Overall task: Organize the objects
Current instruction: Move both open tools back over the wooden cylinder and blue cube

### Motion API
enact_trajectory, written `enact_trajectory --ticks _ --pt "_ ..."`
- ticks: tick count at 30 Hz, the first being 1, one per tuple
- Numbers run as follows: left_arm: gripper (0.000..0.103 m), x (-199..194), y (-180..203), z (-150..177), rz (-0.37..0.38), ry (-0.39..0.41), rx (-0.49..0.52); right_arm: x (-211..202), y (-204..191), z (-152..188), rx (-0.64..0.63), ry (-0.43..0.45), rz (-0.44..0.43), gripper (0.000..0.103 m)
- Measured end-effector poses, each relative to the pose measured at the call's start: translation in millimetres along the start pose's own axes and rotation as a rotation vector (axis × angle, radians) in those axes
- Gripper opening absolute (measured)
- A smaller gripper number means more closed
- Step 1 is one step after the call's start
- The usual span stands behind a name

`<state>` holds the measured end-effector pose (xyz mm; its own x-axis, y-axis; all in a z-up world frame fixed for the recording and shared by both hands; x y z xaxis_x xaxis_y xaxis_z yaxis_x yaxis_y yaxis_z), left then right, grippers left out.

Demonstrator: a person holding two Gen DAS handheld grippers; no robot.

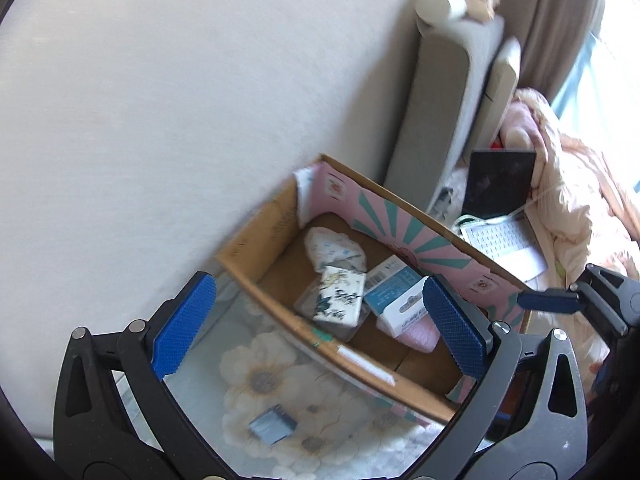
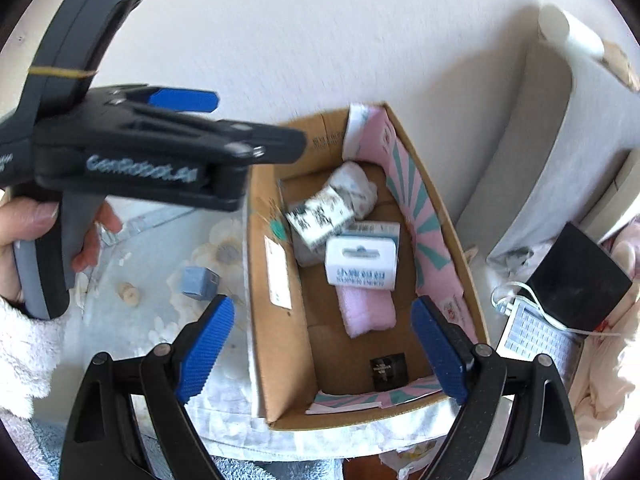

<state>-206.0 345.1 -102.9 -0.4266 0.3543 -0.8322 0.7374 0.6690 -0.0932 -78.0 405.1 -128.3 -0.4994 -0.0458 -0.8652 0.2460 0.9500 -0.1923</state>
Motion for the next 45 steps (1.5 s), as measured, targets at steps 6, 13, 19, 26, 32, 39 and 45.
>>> enact_trajectory --ticks 6,13,19,26,32,39,45 --pt "0.103 -50 -39 13 -0.067 0.048 -0.077 -20 -22 -19 -0.099 0.05 0.025 0.088" --pt "0.103 -106 -89 54 -0.174 0.099 -0.219 -38 -61 -38 -0.187 0.143 0.036 0.088" --pt "0.103 -143 -117 98 -0.258 0.123 -0.302 -34 -101 -40 -0.277 0.154 0.007 0.088" --pt "0.103 -164 -139 169 -0.304 0.103 -0.408 -16 -144 -25 -0.292 0.119 -0.09 0.088" --pt "0.103 -162 -144 232 -0.304 0.11 -0.499 5 -171 -7 -0.281 0.096 -0.134 0.088" --pt "0.103 -135 -136 281 -0.286 0.1 -0.554 37 -181 8 -0.262 0.075 -0.133 0.088" --pt "0.098 -94 -127 309 -0.273 0.07 -0.531 69 -182 27 -0.249 0.048 -0.089 0.088"
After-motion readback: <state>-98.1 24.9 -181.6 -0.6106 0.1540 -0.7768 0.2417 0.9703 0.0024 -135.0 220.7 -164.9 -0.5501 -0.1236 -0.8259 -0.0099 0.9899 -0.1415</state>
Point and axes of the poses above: each gripper's, at about its wrist camera, not at the fingertips, and x roughly the way its jaws point, y to its right, z to its underside, the point moved 6 cm from there along x, roughly the way its jaws point, and after that the axes turned 9 degrees about x, right-handed, at the moved point
